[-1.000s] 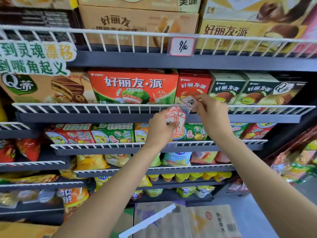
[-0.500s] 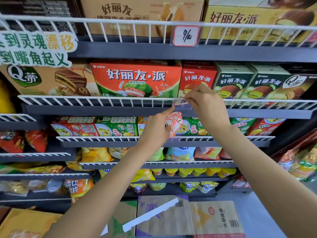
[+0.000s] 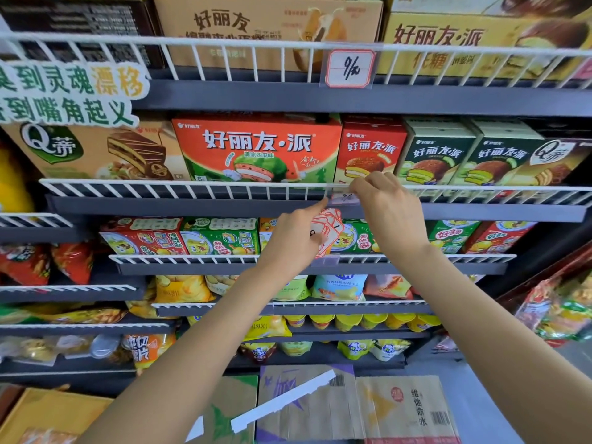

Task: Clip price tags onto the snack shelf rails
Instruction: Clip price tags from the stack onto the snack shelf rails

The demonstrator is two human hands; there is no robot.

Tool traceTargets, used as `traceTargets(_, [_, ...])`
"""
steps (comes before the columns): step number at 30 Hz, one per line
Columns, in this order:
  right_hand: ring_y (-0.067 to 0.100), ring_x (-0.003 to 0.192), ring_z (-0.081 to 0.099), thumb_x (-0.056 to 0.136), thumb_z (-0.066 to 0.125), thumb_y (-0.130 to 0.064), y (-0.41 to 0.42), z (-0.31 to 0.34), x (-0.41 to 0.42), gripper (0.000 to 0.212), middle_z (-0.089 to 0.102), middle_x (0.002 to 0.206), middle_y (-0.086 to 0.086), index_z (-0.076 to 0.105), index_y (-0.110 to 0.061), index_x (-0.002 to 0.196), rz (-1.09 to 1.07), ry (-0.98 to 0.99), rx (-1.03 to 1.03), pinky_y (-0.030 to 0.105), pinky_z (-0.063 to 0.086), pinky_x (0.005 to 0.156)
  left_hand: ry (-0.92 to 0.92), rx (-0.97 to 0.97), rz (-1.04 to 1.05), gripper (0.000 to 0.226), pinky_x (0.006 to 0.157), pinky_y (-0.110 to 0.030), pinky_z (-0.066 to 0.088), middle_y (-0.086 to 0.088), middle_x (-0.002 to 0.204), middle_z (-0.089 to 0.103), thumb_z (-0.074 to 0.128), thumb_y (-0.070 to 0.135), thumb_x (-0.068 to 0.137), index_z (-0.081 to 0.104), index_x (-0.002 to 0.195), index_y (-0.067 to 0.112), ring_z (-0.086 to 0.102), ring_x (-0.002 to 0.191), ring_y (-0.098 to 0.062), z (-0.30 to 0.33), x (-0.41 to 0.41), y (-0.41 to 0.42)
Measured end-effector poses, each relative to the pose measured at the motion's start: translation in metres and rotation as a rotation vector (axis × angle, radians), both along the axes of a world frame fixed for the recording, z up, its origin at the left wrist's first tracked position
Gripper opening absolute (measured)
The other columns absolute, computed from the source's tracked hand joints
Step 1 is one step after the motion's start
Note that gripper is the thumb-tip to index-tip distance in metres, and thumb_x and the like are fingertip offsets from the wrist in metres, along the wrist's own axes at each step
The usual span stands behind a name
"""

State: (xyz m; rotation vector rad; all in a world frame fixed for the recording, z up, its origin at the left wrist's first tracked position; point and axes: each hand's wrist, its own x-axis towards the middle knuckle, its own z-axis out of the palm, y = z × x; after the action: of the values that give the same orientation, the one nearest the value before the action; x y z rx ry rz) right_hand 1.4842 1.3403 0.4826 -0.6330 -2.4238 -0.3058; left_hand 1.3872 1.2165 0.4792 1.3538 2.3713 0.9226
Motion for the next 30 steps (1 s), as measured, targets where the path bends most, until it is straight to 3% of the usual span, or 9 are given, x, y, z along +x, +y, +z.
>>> traceTargets(3, [0.029,0.063,0.054,0.044,0.065,0.029,-0.001,-0.004,0.001,0.047,0.058,0.074,0.014,0.065,0.0,0.081,0.025,0.025,-0.025,0.021,0.027,0.043,0.002,-0.002,-0.001,0.061,0.071,-0.034,0.039,0.0,0.054,0.038,0.058,0.014,0.091,0.033,0.145,0.029,0.034,0.069,-0.021,0.0,0.0,0.0])
traceTargets(7, [0.031,0.068,0.058,0.049,0.067,0.025,-0.002,-0.009,0.003,0.041,0.06,0.086,0.017,0.066,0.001,0.083,0.035,0.066,0.003,0.022,0.028,0.045,0.008,0.003,-0.003,0.061,0.061,-0.032,0.033,-0.005,0.052,0.041,0.059,0.014,0.091,0.033,0.144,0.029,0.029,0.051,-0.009,-0.001,-0.002,0.0])
traceTargets(10, [0.033,0.086,0.062,0.059,0.069,0.019,-0.002,-0.017,0.003,0.032,0.064,0.101,0.016,0.066,0.0,0.084,0.078,0.098,0.043,0.029,0.041,0.047,-0.011,0.001,0.004,0.06,0.074,-0.036,0.042,-0.004,0.053,0.043,0.059,0.015,0.091,0.035,0.144,0.029,0.032,0.052,-0.009,-0.001,-0.002,0.001])
traceTargets(13, [0.031,0.088,0.063,0.063,0.069,0.017,0.001,-0.025,0.004,0.032,0.066,0.103,0.014,0.067,0.001,0.091,0.139,0.122,0.053,0.034,0.056,0.064,-0.05,0.007,0.003,0.06,0.08,-0.036,0.04,-0.006,0.069,0.056,0.059,0.016,0.091,0.034,0.144,0.03,0.05,0.08,-0.023,0.0,-0.001,0.001])
traceTargets(15, [0.031,0.086,0.064,0.065,0.069,0.015,0.004,-0.028,0.003,0.033,0.066,0.102,0.014,0.067,0.002,0.095,0.155,0.122,0.055,0.036,0.056,0.07,-0.069,0.015,0.011,0.06,0.082,-0.035,0.038,-0.012,0.089,0.063,0.059,0.017,0.091,0.034,0.144,0.031,0.05,0.102,-0.032,-0.002,-0.002,0.002])
traceTargets(21, [0.033,0.085,0.061,0.067,0.066,0.016,0.006,-0.031,0.003,0.032,0.063,0.102,0.017,0.065,0.004,0.098,0.163,0.094,0.051,0.04,0.054,0.074,0.011,0.067,0.065,0.054,0.088,-0.037,0.038,-0.012,0.117,0.063,0.054,0.015,0.094,0.036,0.143,0.027,0.048,0.11,-0.031,0.003,0.003,0.003])
traceTargets(25, [0.033,0.086,0.059,0.071,0.064,0.014,0.006,-0.031,0.003,0.03,0.062,0.104,0.017,0.064,0.004,0.099,0.163,0.087,0.037,0.041,0.052,0.08,0.146,0.117,0.037,0.061,0.067,-0.04,0.048,-0.004,0.07,0.054,0.052,0.005,0.092,0.033,0.143,0.032,0.053,0.064,-0.019,0.008,0.002,0.006])
traceTargets(27, [0.033,0.087,0.06,0.071,0.065,0.014,0.006,-0.03,0.004,0.03,0.062,0.104,0.017,0.065,0.004,0.098,0.168,0.09,0.025,0.041,0.053,0.078,0.185,0.032,0.01,0.07,0.064,-0.038,0.047,-0.003,0.068,0.046,0.053,0.003,0.091,0.024,0.145,0.036,0.053,0.068,-0.024,0.008,-0.003,0.009])
traceTargets(30, [0.032,0.088,0.061,0.069,0.066,0.015,0.004,-0.031,0.006,0.033,0.062,0.106,0.017,0.065,0.004,0.1,0.173,0.088,0.024,0.039,0.054,0.075,0.219,0.011,0.009,0.075,0.057,-0.035,0.042,0.001,0.06,0.035,0.054,-0.001,0.089,0.024,0.146,0.038,0.04,0.049,-0.016,0.007,-0.008,0.012])
